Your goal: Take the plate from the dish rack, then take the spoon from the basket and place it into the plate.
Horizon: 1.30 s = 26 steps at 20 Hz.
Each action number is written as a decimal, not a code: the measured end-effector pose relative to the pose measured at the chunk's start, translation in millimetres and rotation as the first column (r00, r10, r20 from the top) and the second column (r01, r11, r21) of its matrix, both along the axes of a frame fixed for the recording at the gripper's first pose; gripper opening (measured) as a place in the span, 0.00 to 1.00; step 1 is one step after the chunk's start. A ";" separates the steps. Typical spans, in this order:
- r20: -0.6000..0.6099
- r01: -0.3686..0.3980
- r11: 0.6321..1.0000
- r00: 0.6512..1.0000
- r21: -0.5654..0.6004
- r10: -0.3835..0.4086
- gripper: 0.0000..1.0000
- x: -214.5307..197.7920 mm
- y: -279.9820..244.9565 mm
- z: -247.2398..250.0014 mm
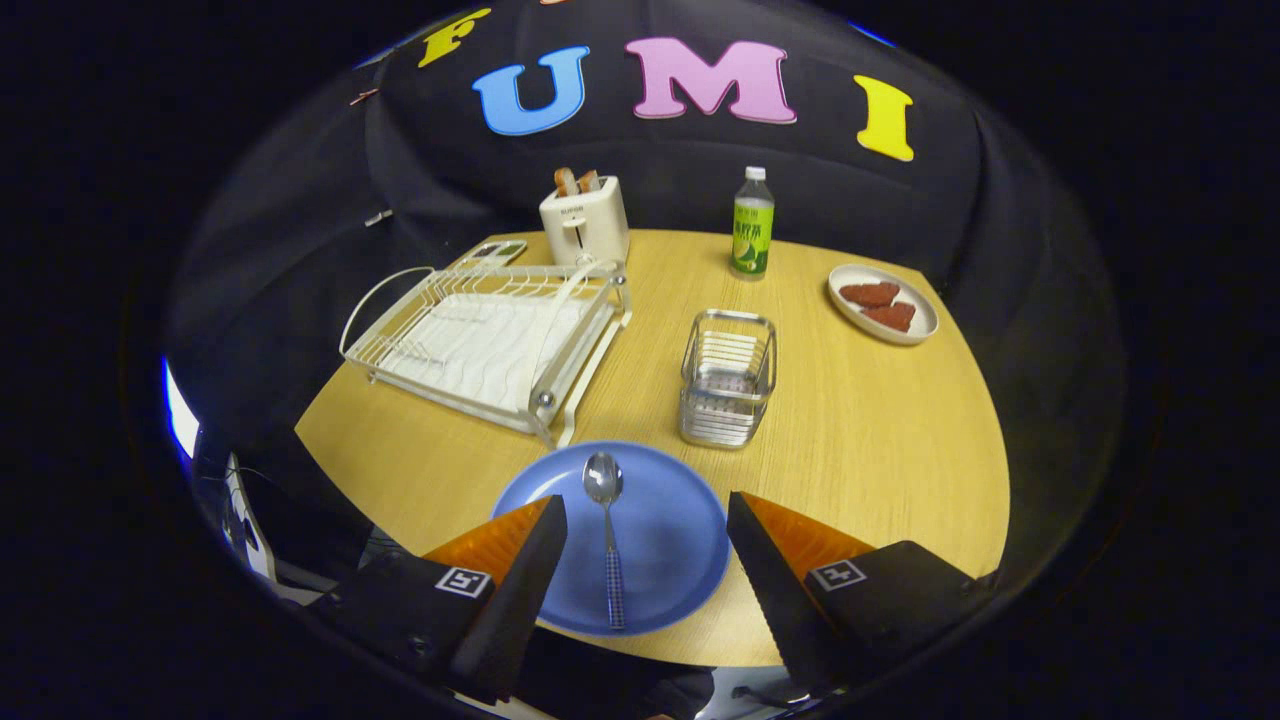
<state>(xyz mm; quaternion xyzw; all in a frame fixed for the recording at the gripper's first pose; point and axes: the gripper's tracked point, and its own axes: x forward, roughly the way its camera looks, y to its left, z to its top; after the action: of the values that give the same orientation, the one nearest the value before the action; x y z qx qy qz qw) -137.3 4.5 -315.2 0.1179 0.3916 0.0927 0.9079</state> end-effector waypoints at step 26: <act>0.648 0.425 0.902 0.710 -0.081 -0.277 0.98 78.4 -162.2 303.6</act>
<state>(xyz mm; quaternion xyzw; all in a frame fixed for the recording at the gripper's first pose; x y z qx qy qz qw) -59.0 -157.7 -11.6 0.0503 0.0481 -0.0938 0.9932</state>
